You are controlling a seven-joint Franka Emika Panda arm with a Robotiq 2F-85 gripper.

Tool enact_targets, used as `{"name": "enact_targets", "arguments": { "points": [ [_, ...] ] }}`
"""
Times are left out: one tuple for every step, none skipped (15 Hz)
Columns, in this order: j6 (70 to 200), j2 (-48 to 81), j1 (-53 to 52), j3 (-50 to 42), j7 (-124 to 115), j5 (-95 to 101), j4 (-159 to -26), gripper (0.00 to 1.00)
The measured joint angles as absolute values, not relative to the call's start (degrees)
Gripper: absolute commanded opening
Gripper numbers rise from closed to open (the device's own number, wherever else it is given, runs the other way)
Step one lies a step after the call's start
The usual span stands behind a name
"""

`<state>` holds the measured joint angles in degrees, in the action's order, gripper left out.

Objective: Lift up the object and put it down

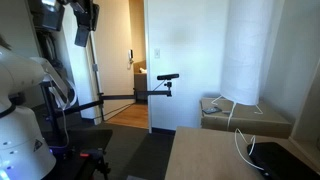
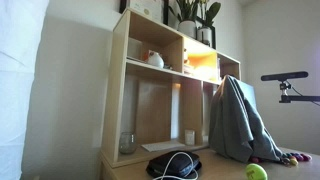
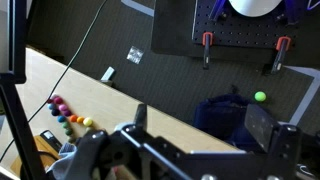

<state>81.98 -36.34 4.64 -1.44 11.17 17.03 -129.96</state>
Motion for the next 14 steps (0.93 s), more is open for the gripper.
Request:
{"name": "enact_targets", "arguments": {
  "points": [
    [82.0, -36.3, 4.6, -1.4, 11.2, 17.0, -130.0, 1.00],
    [82.0, -36.3, 4.6, -1.4, 11.2, 17.0, -130.0, 1.00],
    [82.0, -36.3, 4.6, -1.4, 11.2, 17.0, -130.0, 1.00],
    [82.0, -36.3, 4.5, -1.5, 11.1, 17.0, -130.0, 1.00],
    [82.0, -36.3, 4.2, -1.6, 11.0, 17.0, -130.0, 1.00],
    [82.0, -36.0, 3.9, -1.6, 10.8, 17.0, -129.9, 1.00],
    [82.0, -35.6, 3.5, -1.6, 10.7, 17.0, -129.9, 1.00],
    [82.0, -34.8, 3.0, -1.4, 10.5, 17.0, -129.5, 1.00],
    [82.0, -33.8, 2.4, -1.1, 9.8, 17.0, -129.0, 1.00],
    [82.1, -32.5, 1.7, -0.5, 9.3, 17.0, -128.1, 1.00],
    [82.1, -31.0, 0.9, 0.0, 8.6, 17.0, -127.0, 1.00],
    [82.1, -29.4, 0.2, 0.7, 8.3, 16.9, -125.7, 1.00],
    [82.1, -27.7, -0.6, 1.4, 8.1, 16.8, -124.3, 1.00],
    [82.1, -25.9, -1.3, 2.0, 8.0, 16.6, -122.6, 1.00]
  ]
}}
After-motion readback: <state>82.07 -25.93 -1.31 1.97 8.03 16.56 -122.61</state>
